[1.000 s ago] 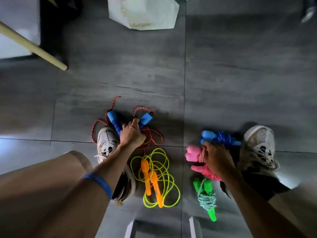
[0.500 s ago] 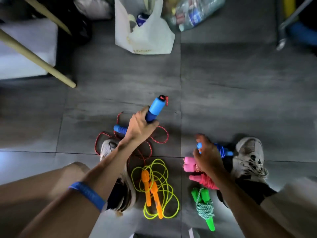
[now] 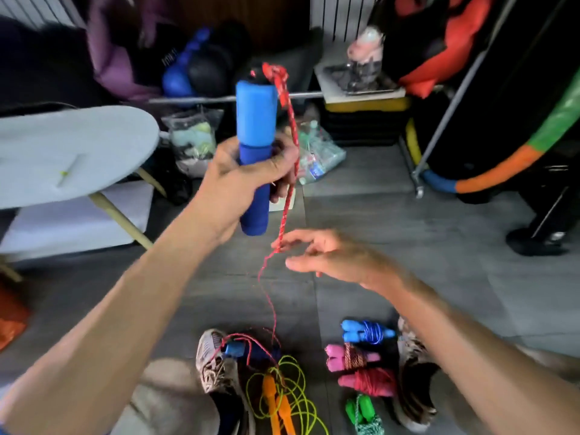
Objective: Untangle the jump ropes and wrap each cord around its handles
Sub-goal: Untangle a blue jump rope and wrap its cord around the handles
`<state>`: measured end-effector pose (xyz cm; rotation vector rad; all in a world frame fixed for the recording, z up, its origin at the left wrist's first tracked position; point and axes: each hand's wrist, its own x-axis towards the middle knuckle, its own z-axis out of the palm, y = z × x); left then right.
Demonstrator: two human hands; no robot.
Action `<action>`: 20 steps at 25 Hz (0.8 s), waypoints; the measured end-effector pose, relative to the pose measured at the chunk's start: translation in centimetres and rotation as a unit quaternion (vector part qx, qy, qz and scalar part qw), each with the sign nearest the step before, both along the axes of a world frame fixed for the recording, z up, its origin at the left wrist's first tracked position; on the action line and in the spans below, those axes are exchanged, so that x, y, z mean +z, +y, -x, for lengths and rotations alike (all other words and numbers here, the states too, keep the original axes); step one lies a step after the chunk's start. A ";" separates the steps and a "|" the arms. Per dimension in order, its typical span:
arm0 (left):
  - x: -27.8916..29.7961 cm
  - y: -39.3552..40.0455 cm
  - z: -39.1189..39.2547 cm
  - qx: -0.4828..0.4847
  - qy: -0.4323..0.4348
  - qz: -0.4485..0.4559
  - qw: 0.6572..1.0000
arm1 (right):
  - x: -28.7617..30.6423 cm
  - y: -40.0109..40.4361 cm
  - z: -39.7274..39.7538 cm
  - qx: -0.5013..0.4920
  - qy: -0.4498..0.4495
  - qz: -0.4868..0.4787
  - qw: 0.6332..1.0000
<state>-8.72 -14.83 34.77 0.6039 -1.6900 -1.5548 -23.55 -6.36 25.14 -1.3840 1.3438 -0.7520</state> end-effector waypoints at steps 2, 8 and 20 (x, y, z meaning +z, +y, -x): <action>2.2 1.1 -0.6 0.002 0.025 -0.010 1.000 | 1.0 1.6 -1.4 0.054 -0.032 -0.038 0.997; -1.1 2.7 -1.4 0.037 -0.067 -0.162 0.984 | 6.1 3.0 -1.2 -0.109 -0.254 -0.037 0.960; -0.8 3.1 0.3 -0.080 -0.148 -0.265 0.949 | 9.4 0.4 13.7 -0.490 0.287 0.135 0.812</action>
